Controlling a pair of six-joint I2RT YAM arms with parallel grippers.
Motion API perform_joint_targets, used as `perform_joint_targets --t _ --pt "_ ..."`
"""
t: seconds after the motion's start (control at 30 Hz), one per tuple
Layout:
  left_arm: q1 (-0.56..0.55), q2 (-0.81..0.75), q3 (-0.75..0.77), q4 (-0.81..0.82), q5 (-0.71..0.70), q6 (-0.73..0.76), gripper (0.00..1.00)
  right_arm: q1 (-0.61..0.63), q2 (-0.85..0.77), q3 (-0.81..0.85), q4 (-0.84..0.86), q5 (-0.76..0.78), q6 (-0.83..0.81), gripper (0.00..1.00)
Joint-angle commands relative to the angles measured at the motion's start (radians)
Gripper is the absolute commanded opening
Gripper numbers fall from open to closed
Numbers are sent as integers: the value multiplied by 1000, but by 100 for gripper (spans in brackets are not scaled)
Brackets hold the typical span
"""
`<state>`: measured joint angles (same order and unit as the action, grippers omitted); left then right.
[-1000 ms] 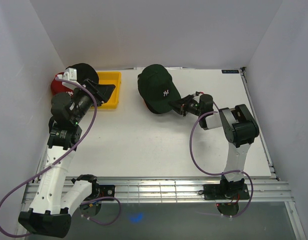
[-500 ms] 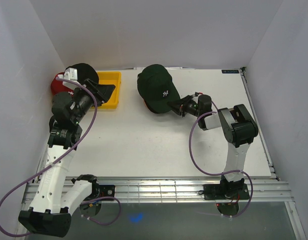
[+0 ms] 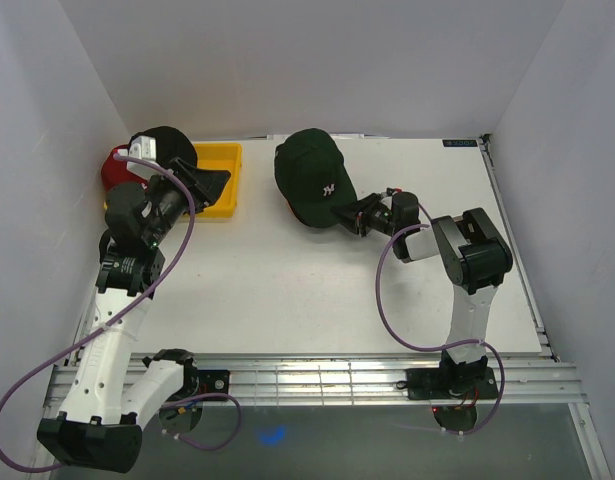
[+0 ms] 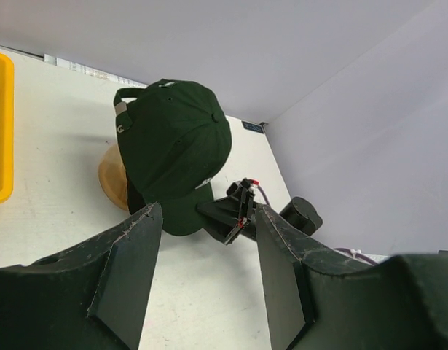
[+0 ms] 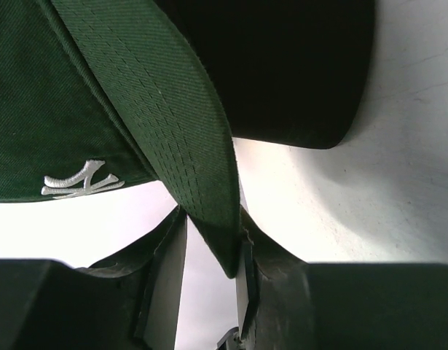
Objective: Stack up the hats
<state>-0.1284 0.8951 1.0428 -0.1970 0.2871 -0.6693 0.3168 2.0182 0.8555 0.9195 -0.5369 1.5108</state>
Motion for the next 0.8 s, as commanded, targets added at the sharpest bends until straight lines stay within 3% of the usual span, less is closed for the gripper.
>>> perform_joint_targets --t 0.0,0.17,0.77 --pt "-4 -4 39 -9 -12 13 64 18 94 -76 -346 38 -41 31" --pt "-5 -4 48 -15 -17 13 64 21 106 -75 -357 41 -47 31" --pt "-5 -5 66 -32 -29 19 64 25 102 -36 -439 54 -84 54"
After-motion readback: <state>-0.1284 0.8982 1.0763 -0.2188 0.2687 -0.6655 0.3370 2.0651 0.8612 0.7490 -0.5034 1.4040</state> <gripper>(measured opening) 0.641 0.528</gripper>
